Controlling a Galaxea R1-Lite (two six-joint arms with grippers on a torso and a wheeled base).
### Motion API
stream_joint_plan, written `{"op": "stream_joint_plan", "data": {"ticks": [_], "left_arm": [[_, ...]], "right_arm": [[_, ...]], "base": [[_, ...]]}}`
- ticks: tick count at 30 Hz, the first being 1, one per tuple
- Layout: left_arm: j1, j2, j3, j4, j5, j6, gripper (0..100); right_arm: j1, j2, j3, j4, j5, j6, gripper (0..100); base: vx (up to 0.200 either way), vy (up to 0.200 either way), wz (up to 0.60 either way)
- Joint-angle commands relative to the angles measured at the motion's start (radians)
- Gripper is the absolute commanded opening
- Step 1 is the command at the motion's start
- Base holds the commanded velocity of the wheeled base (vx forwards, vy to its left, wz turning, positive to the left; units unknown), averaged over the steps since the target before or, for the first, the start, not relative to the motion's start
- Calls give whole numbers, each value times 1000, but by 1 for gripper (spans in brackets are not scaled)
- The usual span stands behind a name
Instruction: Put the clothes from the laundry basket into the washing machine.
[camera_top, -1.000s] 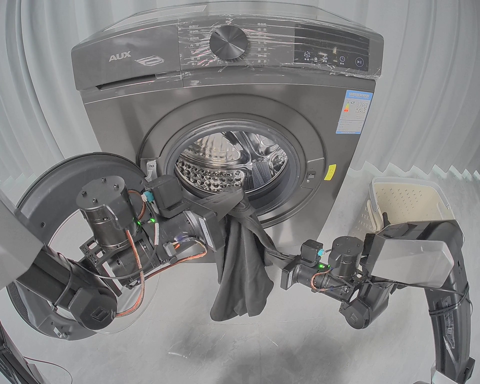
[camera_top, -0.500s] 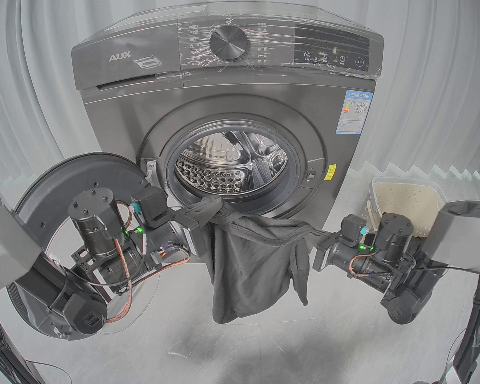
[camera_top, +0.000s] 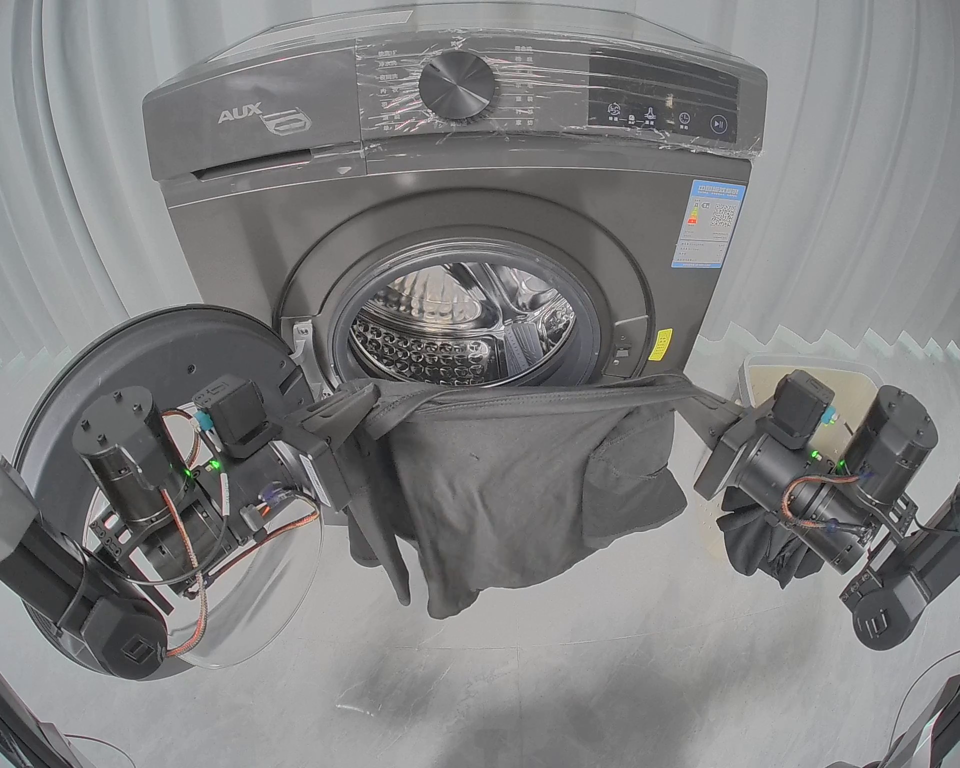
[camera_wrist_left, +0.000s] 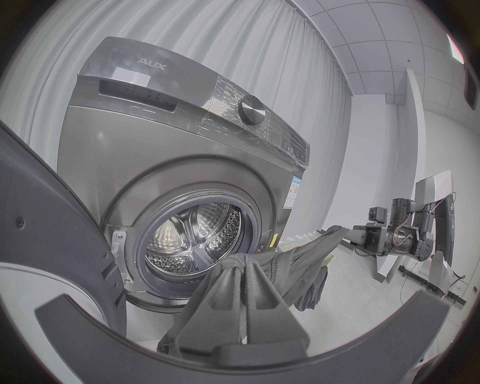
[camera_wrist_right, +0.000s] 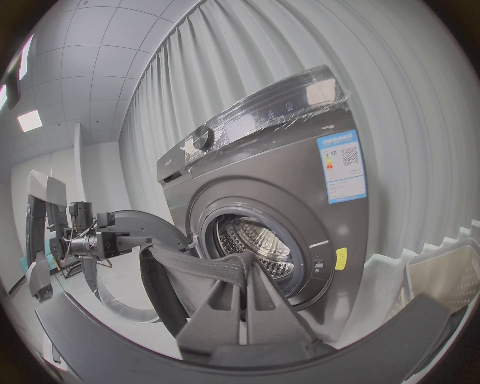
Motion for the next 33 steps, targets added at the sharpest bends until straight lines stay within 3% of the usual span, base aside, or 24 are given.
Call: {"op": "stream_joint_plan", "data": {"ticks": [1, 2, 8, 12, 33], "left_arm": [[3, -10, 5, -6, 4, 0, 0], [4, -18, 0, -6, 4, 0, 0], [8, -24, -18, -12, 51, 6, 0], [3, -24, -26, -38, 54, 9, 0], [6, -68, -39, -93, 57, -2, 0]], "right_arm": [[7, -60, 5, 2, -25, 1, 0], [35, -60, 9, 0, -54, 3, 0], [70, -52, -21, 4, -86, 3, 0], [82, -58, -52, 7, -114, 3, 0], [84, -61, -78, 7, -118, 4, 0]], "base": [[0, 0, 0], [0, 0, 0], [0, 0, 0], [0, 0, 0], [0, 0, 0]]}}
